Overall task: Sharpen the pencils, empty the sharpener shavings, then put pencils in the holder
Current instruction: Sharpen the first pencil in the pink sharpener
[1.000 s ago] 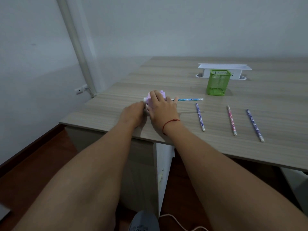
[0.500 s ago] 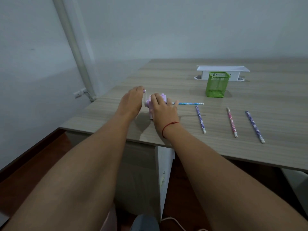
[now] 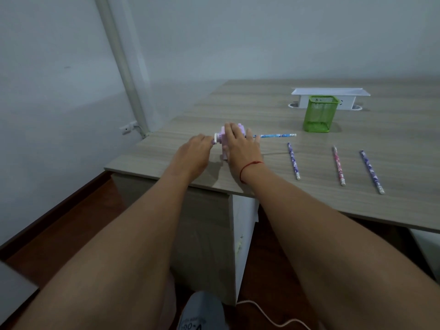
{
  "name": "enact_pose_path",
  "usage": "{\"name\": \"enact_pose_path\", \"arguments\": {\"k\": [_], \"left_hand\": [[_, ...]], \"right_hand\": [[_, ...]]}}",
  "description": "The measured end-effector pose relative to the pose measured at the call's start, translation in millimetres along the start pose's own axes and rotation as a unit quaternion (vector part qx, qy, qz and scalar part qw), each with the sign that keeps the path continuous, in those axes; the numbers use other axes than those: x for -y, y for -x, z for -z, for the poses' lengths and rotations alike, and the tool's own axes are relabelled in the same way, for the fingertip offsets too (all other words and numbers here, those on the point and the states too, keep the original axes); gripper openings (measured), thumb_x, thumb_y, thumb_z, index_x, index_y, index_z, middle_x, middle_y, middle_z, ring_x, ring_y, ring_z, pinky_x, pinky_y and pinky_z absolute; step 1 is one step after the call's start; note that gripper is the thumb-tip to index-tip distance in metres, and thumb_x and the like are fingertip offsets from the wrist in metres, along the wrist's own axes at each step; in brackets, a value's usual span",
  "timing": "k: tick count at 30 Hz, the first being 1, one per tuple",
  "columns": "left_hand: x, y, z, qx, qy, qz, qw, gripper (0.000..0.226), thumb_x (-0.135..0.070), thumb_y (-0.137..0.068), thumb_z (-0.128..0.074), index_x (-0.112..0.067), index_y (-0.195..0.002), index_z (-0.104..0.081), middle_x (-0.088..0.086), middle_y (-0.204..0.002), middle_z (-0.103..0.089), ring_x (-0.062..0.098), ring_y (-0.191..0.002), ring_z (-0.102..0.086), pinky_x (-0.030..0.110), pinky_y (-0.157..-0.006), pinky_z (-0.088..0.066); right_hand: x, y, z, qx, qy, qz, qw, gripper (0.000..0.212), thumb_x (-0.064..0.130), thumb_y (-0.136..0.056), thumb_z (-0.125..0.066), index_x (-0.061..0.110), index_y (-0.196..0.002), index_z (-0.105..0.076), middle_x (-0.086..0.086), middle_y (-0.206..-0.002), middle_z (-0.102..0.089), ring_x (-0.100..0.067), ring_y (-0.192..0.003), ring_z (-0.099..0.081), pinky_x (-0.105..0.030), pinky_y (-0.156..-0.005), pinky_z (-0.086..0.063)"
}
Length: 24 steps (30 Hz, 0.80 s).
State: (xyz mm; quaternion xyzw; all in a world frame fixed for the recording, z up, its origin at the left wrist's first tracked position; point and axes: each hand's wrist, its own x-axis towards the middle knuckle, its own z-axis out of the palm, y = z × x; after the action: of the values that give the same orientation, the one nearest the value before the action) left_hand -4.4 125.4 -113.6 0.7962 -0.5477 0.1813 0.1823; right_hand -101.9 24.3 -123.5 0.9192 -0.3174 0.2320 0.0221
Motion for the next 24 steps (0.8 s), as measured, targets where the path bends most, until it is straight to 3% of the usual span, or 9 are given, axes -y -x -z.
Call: {"name": "enact_pose_path", "arguments": {"k": [3, 9, 15, 21, 24], "left_hand": [[-1, 7, -10, 0.052, -0.021, -0.008, 0.998, 0.022, -0.012, -0.096, -0.042, -0.004, -0.109, -0.058, 0.017, -0.109, -0.057, 0.034, -0.104, -0.054, 0.044, -0.084, -0.045], [1, -1, -21, 0.076, -0.051, 0.005, 0.996, 0.017, -0.01, -0.091, -0.05, -0.007, -0.104, -0.06, 0.014, -0.107, -0.058, 0.033, -0.098, -0.056, 0.039, -0.08, -0.044], [9, -21, -33, 0.074, -0.037, 0.015, 0.996, 0.018, -0.017, -0.092, -0.051, -0.008, -0.101, -0.063, 0.013, -0.105, -0.059, 0.03, -0.095, -0.057, 0.04, -0.082, -0.045], [21, -36, -45, 0.082, -0.008, 0.003, 0.997, 0.014, -0.018, -0.089, -0.053, -0.011, -0.093, -0.064, 0.01, -0.099, -0.061, 0.027, -0.087, -0.058, 0.04, -0.076, -0.049], [26, -42, -44, 0.078, -0.017, -0.014, 0.997, 0.018, -0.02, -0.09, -0.052, -0.011, -0.095, -0.066, 0.01, -0.099, -0.062, 0.029, -0.089, -0.059, 0.044, -0.08, -0.05]], "right_hand": [[0, 1, 0, -0.014, -0.008, -0.001, 1.0, 0.043, 0.029, -0.102, -0.028, 0.015, -0.143, -0.03, -0.004, -0.149, -0.034, -0.039, -0.123, -0.044, -0.055, -0.106, -0.03], [0, 0, -3, -0.033, 0.005, 0.005, 0.999, 0.04, 0.024, -0.099, -0.039, 0.013, -0.138, -0.036, -0.006, -0.143, -0.041, -0.04, -0.111, -0.054, -0.054, -0.103, -0.037], [-12, -10, -13, -0.051, 0.08, 0.081, 0.992, 0.051, 0.011, -0.086, -0.051, 0.006, -0.135, -0.039, -0.013, -0.132, -0.045, -0.033, -0.106, -0.054, -0.042, -0.08, -0.043], [-14, -17, -25, -0.054, 0.017, 0.055, 0.997, 0.056, 0.02, -0.085, -0.056, 0.011, -0.137, -0.038, -0.007, -0.138, -0.042, -0.036, -0.111, -0.051, -0.048, -0.104, -0.037], [-20, -22, -21, -0.046, -0.006, 0.068, 0.997, 0.054, 0.021, -0.087, -0.056, 0.012, -0.136, -0.038, -0.006, -0.139, -0.041, -0.035, -0.114, -0.05, -0.048, -0.105, -0.034]]}}
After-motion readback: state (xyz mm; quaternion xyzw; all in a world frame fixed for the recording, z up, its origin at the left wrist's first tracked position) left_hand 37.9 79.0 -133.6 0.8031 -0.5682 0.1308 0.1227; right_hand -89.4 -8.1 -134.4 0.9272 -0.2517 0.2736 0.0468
